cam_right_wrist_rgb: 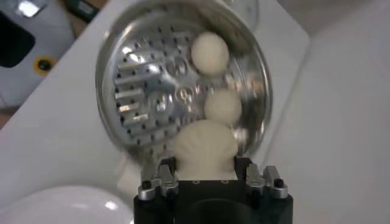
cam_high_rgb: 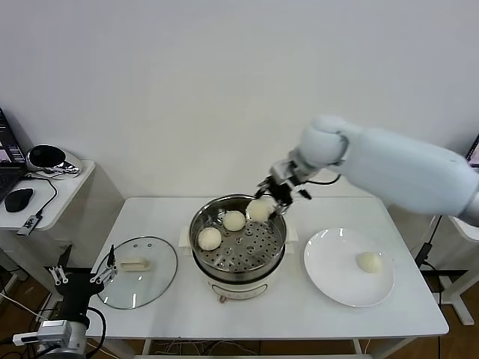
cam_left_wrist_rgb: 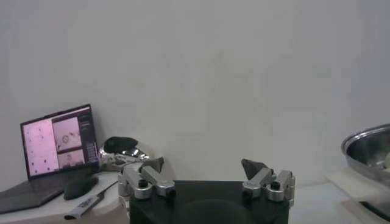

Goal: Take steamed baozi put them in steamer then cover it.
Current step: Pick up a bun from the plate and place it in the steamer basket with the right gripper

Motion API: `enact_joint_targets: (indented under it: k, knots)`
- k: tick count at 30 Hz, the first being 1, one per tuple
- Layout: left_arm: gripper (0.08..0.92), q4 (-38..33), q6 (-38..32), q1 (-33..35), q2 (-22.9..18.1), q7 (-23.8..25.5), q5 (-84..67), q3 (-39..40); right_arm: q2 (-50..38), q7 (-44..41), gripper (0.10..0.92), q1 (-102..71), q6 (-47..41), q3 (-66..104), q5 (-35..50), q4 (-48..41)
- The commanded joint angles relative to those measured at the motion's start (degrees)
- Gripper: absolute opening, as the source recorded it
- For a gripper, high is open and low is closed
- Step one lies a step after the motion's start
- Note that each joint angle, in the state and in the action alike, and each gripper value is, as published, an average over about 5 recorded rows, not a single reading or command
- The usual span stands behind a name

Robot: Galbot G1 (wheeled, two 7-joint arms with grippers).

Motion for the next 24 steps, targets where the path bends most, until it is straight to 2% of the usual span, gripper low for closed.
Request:
enact_joint_targets:
  k: [1, 9, 24]
  knots:
    - [0.823, -0.4, -0.1, 0.4, -0.3, 0.0, 0.0, -0.4, 9.4, 1.2, 0.594, 0.6, 12.5, -6.7, -4.9, -0.2]
    - [0.823, -0.4, -0.2, 0.6, -0.7, -0.1, 0.0, -0.7, 9.8, 1.1, 0.599, -2.6, 16.9, -7.3, -12.6, -0.8]
    - [0.823, 0.2, -0.4, 0.3, -1.3, -0.1, 0.2, -0.5, 10.1, 0.6, 0.609, -4.3, 19.3, -8.5, -13.6, -0.8]
